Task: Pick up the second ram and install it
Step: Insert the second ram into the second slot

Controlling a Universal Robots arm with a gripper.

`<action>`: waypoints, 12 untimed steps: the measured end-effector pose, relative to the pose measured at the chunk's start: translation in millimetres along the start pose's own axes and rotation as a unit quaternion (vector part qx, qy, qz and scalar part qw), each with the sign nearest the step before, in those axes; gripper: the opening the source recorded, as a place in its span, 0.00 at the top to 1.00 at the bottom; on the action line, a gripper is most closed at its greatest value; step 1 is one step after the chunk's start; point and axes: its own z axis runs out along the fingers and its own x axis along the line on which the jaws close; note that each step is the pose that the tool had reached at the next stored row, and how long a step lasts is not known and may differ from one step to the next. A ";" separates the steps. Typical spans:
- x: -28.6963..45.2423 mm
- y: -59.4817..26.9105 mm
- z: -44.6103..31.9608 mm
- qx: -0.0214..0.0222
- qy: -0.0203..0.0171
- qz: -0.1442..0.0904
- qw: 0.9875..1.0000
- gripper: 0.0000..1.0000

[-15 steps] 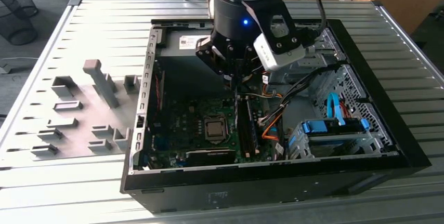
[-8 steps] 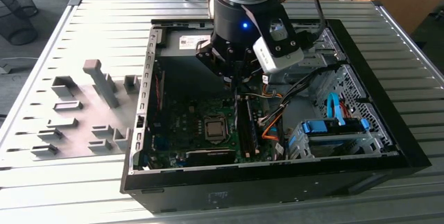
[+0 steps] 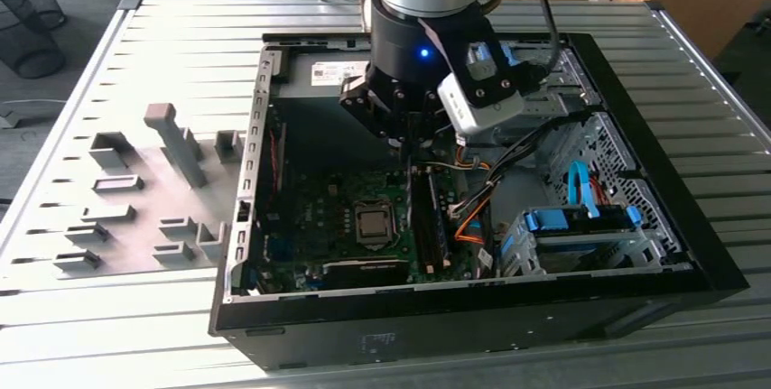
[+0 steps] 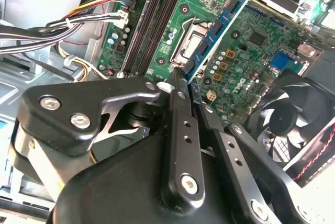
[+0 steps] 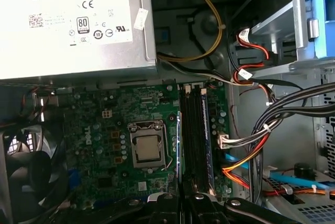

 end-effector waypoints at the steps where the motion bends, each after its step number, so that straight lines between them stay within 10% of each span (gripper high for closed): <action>1: 0.0 -0.1 1.1 0.000 0.000 0.000 1.000 0.86; 12: -0.6 0.1 20.8 -0.001 -0.001 -0.045 0.999 0.86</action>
